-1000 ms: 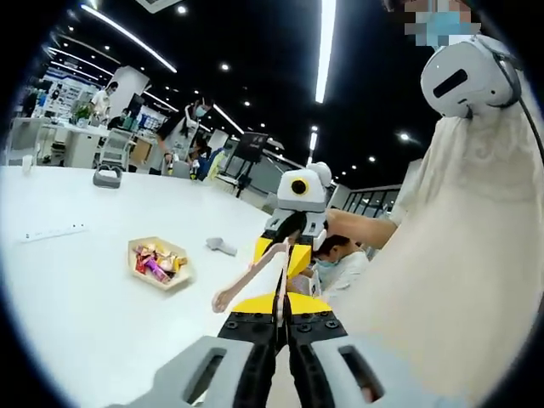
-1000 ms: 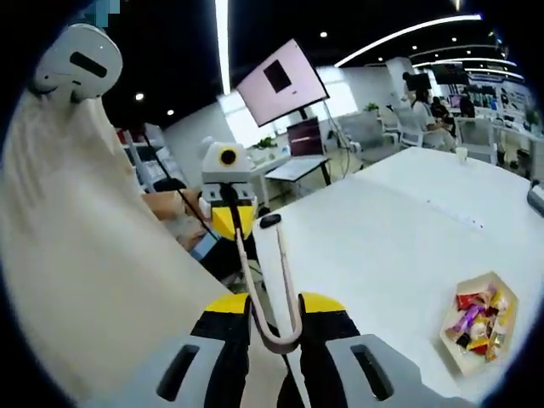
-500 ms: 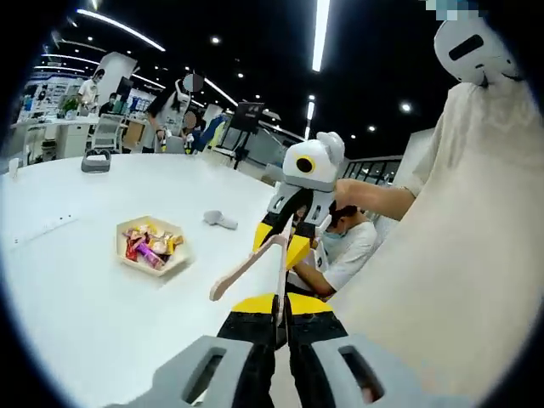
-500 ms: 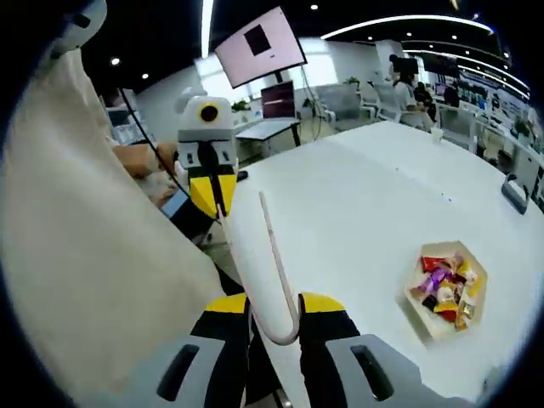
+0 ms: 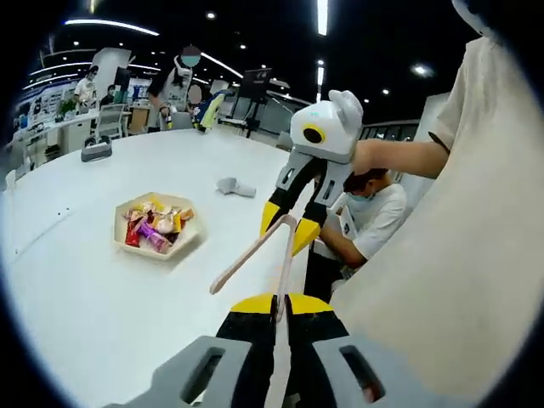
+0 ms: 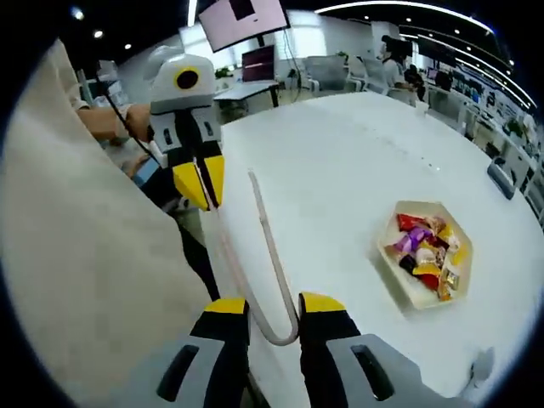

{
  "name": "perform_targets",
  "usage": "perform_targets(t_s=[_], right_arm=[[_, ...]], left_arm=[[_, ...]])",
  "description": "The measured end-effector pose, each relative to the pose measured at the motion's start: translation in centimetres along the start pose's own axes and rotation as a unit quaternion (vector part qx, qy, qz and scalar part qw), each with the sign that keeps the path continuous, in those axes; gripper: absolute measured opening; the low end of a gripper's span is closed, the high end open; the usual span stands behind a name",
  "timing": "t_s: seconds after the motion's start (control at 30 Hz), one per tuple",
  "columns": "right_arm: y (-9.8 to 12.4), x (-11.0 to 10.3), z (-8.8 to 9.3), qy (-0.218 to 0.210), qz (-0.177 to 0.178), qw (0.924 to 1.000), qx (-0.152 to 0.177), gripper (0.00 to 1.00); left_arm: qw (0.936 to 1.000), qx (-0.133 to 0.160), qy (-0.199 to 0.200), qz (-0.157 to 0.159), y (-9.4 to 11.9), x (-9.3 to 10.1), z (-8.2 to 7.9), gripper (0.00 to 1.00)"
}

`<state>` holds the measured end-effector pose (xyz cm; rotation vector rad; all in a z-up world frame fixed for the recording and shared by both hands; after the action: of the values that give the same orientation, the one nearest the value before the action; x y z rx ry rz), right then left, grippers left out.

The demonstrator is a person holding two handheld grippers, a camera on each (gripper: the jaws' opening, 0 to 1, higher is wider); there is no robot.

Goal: Place the target food into the container with the food tongs after gripping and lifting it, then release it inside without dropping or visibly crushing the food.

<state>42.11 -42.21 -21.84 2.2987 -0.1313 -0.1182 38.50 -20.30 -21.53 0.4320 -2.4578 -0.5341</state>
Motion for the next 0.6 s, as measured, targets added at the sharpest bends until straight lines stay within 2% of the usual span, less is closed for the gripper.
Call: perform_targets(t_s=[0.17, 0.3, 0.4, 0.6], right_arm=[[-0.9, 0.5, 1.6, 0.006, 0.015, 0.9996, -0.024, 0.21], [-1.6, 1.1, 2.8, 0.005, 0.021, 0.9991, -0.036, 0.21], [-2.4, 1.5, 3.9, 0.015, 0.026, 0.9977, -0.061, 0.21], [-3.2, 1.9, 5.8, 0.021, 0.036, 0.9958, -0.082, 0.21]], left_arm=[[0.9994, -0.027, -0.006, -0.023, -2.1, -1.0, 0.7, 0.01], [0.9987, -0.034, -0.001, -0.037, -3.4, -1.6, 1.3, 0.02], [0.9974, -0.051, 0.004, -0.051, -5.0, -2.1, 2.0, 0.02], [0.9946, -0.075, -0.018, -0.07, -7.0, -2.5, 2.5, 0.02]])
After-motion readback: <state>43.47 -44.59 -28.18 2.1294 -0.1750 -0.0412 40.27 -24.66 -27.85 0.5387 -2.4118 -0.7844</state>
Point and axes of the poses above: the point that each gripper's makers call its tool centre point, and the gripper's own axes: y roughly backward along the fingers, x roughly to its right, z roughly out of its underside, the point moved 10 cm from there along y, roughly backward along the fingers, and after that the axes turned 10 degrees about y, right-handed, at the moved point
